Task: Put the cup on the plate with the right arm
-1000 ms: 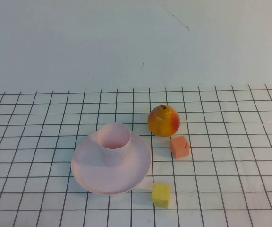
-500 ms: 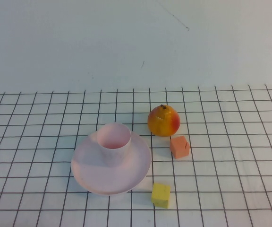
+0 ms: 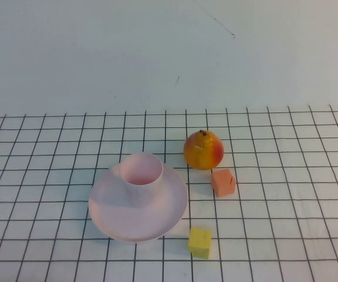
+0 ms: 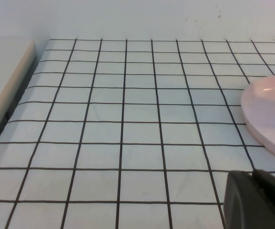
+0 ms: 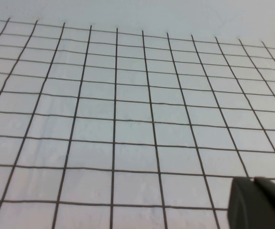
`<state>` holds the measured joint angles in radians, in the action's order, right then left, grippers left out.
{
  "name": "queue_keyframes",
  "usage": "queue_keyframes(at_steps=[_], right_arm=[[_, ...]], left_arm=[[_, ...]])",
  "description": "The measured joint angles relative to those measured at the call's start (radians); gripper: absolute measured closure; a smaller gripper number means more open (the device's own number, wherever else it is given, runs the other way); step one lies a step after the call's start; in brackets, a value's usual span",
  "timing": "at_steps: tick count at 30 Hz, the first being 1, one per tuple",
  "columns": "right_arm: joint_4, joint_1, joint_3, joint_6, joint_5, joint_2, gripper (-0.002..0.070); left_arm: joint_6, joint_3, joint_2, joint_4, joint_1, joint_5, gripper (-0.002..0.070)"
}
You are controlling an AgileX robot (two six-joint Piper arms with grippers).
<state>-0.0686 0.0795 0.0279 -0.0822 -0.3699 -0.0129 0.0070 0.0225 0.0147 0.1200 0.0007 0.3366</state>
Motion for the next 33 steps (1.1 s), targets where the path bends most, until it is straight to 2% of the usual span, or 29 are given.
queue_keyframes(at_steps=[33], right_arm=[[-0.004,0.000,0.000,0.023,0.004,0.000,0.0678]], left_arm=[[0.000,0.000,0.000,0.000,0.000,0.000,0.0678]])
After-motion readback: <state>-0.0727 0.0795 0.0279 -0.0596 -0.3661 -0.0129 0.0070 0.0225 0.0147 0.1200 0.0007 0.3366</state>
